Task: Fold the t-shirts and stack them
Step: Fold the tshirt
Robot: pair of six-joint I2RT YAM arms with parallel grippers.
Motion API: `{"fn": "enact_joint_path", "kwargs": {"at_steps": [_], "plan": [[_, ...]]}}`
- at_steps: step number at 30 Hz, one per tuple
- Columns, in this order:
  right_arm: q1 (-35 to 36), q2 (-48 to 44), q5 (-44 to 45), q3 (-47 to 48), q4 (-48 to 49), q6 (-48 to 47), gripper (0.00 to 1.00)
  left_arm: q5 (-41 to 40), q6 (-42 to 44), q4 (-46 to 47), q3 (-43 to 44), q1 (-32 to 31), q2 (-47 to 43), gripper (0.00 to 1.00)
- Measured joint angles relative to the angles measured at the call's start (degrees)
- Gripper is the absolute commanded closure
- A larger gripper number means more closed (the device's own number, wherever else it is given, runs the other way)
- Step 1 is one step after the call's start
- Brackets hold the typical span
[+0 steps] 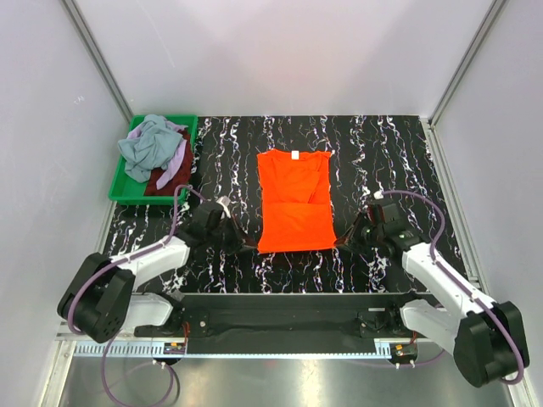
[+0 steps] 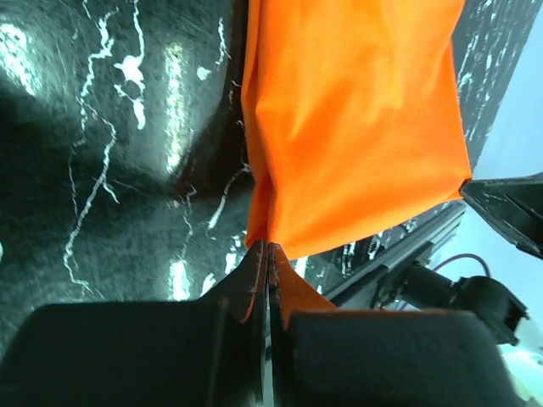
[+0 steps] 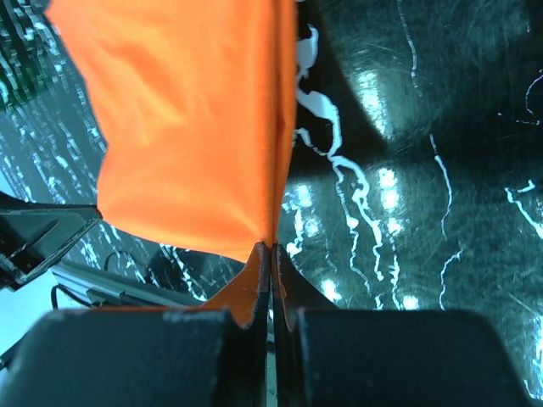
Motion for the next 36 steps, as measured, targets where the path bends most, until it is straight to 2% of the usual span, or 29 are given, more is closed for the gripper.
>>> {"fn": "enact_joint_path", "kwargs": {"at_steps": [6,11,17,22,36], "plan": [[0.0,-4.3,1.1,3.8,-4.5,-1.3,1.0,-0.8,-0.5,-6.1,3.5,-0.7,-2.5,1.0],[0.0,-4.9,1.6,5.0,-6.3,-1.7,1.0,-2.0,-0.3,-9.9,6.2,-0.8,-5.0,1.0],[0.1,-3.6,4.1,9.8,-8.5,-2.6,1.0,-4.1,1.9,-15.2,13.7,-0.9,-5.0,1.0],[0.1,1.2,6.8,17.0,-8.0,-3.8,1.0,-6.1,4.8,-17.6,22.5,-0.1,-1.0,1.0],[-0.1,22.2,10.4,36.0,-4.6,-8.5,1.0,-4.4,11.0,-19.4,42.7,9.0,15.9,1.0]]}}
